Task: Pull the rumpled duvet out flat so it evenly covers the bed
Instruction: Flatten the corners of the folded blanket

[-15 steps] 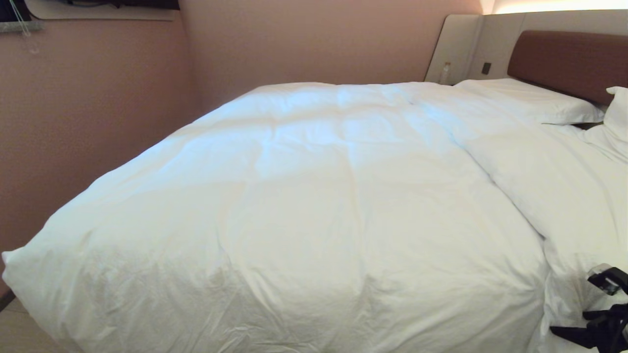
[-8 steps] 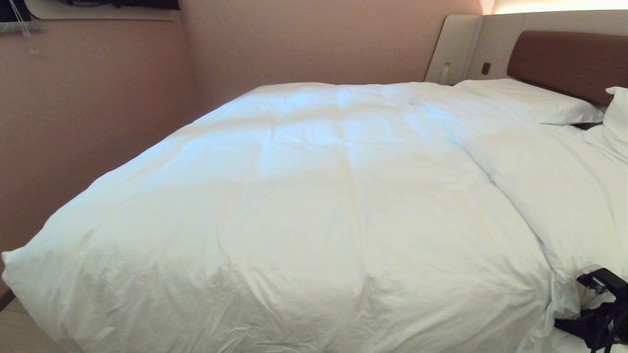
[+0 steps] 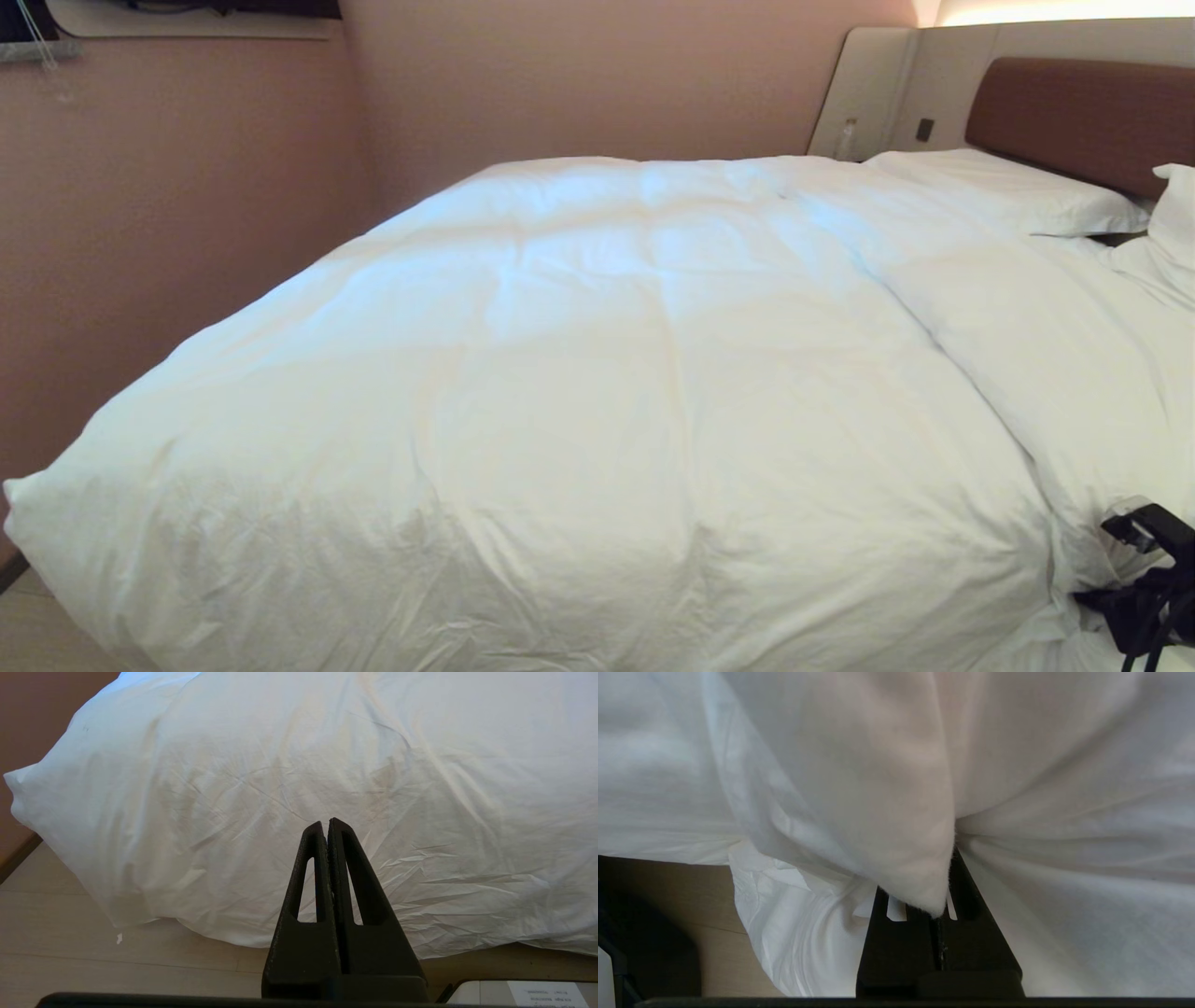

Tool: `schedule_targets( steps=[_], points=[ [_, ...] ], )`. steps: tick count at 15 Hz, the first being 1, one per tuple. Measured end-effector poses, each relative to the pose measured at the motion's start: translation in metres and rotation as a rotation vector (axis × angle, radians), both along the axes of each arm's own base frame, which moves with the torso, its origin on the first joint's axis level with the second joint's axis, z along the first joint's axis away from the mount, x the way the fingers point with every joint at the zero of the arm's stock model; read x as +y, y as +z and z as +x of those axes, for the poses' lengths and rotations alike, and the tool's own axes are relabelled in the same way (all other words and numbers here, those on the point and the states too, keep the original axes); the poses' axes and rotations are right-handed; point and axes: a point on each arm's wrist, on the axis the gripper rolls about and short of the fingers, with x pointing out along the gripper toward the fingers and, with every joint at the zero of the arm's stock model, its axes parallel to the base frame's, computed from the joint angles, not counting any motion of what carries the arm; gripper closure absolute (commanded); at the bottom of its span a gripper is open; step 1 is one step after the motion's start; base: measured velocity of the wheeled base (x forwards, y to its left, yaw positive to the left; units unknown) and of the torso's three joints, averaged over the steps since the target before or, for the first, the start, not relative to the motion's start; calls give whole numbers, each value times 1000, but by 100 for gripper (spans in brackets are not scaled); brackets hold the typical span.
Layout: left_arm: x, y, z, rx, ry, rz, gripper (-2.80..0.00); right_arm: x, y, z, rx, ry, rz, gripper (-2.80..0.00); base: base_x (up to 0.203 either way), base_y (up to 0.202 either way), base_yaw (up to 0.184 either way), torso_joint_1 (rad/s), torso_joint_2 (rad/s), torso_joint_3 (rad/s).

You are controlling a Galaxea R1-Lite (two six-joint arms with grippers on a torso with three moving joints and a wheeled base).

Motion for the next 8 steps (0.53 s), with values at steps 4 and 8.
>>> schedule_targets(
  steps=[4,8],
  points=[
    [0,0,0,0,0,0,0,-7,5,-11,-10,-31,-30,0,0,0,0,0,0,0],
    [0,0,0,0,0,0,0,-28,8,-25,-12,-76,-100,0,0,0,0,0,0,0]
  ],
)
